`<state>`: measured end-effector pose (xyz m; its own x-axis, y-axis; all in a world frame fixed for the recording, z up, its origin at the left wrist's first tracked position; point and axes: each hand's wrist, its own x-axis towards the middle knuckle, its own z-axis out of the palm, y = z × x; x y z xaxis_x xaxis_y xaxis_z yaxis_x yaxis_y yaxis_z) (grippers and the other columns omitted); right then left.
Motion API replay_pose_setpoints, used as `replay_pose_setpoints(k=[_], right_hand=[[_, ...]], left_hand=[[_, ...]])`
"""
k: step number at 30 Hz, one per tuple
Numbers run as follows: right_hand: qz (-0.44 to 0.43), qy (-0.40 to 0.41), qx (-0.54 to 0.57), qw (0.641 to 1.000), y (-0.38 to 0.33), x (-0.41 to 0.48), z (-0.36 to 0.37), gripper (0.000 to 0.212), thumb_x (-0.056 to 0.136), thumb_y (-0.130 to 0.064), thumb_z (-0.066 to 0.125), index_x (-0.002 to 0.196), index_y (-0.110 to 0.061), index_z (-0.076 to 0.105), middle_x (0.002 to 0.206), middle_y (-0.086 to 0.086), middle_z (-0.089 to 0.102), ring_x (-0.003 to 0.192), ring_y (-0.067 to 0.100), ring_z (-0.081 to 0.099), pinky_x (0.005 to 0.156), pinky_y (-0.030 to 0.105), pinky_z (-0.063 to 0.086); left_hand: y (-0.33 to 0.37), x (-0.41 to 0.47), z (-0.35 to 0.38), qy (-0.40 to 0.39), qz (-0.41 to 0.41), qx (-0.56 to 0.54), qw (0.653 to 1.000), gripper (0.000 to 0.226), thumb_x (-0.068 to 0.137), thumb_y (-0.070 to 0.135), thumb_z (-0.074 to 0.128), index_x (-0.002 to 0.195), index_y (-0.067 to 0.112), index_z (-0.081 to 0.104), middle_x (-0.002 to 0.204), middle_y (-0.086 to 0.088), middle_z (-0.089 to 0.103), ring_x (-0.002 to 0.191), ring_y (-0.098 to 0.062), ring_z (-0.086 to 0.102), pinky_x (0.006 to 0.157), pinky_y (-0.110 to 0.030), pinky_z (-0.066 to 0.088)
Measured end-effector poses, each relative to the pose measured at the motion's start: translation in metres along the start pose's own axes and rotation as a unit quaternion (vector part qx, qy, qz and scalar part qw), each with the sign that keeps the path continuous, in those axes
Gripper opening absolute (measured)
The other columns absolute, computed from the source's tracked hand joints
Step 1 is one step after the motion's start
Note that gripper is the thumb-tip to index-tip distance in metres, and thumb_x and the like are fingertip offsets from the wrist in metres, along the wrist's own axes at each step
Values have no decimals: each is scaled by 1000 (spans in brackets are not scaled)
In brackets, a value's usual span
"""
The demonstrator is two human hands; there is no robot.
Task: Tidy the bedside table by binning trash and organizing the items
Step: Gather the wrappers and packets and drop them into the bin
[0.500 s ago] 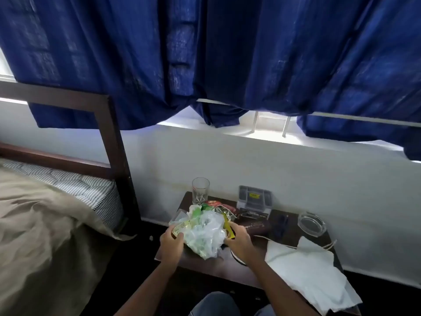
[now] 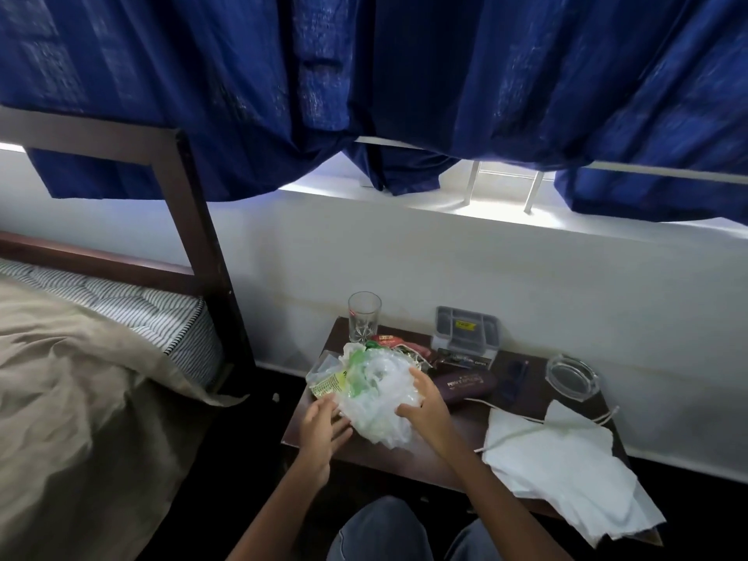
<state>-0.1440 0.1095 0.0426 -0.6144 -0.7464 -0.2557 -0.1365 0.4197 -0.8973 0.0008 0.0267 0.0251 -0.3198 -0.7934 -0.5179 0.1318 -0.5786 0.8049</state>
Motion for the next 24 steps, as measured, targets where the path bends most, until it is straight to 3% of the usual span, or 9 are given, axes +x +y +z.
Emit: replay_pose_setpoints(k=[4, 7, 10, 14, 16, 19, 22, 24], right_hand=[[-40, 5, 13, 999, -8, -15, -21, 74, 63, -5, 68, 129, -29, 44, 138, 10, 43, 123, 24, 46, 100, 46, 45], [-54, 9, 38, 998, -15, -29, -43, 71, 70, 6, 67, 131, -23, 45, 133, 8, 44, 121, 25, 48, 98, 46, 47], [-62, 30, 48, 996, -18, -47, -81, 66, 75, 10, 63, 132, -19, 48, 129, 6, 46, 116, 22, 50, 93, 35, 49], [-60, 57, 50, 995, -12, -84, -144, 59, 80, 7, 61, 131, -20, 50, 127, 1, 47, 107, 17, 51, 70, 17, 49], [-58, 77, 43, 994, -1, -104, -177, 58, 81, 5, 61, 131, -22, 49, 124, -4, 46, 104, 13, 48, 75, 20, 49], [-62, 120, 13, 991, 21, -137, -220, 60, 77, 4, 67, 124, -29, 52, 124, -3, 50, 113, 16, 47, 95, 29, 45], [-66, 141, -18, 988, 50, -172, -253, 63, 72, 8, 69, 124, -23, 53, 124, -3, 54, 114, 13, 49, 88, 9, 41], [-60, 142, -23, 988, 65, -193, -262, 65, 71, 11, 68, 127, -18, 53, 123, -4, 53, 113, 11, 50, 92, 14, 43]], left_hand=[[3, -11, 7, -23, -3, -26, 999, 25, 96, 16, 49, 120, 10, 52, 118, -15, 59, 94, -29, 63, 71, -34, 53], [6, -24, 22, -47, -5, -24, 999, 18, 96, 12, 47, 113, 12, 53, 114, -14, 59, 87, -25, 63, 71, -34, 53], [2, -42, 48, -97, -20, -22, 995, 19, 96, 10, 45, 114, 11, 51, 109, -13, 59, 84, -25, 63, 67, -33, 54], [-21, -74, 91, -177, -37, 20, 983, 17, 95, 16, 48, 111, 12, 53, 100, -9, 63, 84, -22, 64, 69, -33, 54], [-36, -94, 115, -222, -46, 52, 973, 12, 94, 21, 50, 102, 17, 58, 99, -5, 65, 87, -20, 64, 69, -32, 52], [-63, -125, 153, -282, -54, 98, 953, 16, 93, 21, 48, 96, 20, 64, 98, -2, 66, 89, -18, 65, 74, -31, 53], [-93, -157, 186, -339, -72, 137, 928, 22, 92, 20, 46, 94, 21, 68, 93, 1, 61, 87, -17, 61, 75, -30, 50], [-107, -174, 196, -372, -79, 162, 911, 24, 92, 19, 44, 100, 20, 67, 93, 1, 61, 89, -18, 60, 77, -30, 49]])
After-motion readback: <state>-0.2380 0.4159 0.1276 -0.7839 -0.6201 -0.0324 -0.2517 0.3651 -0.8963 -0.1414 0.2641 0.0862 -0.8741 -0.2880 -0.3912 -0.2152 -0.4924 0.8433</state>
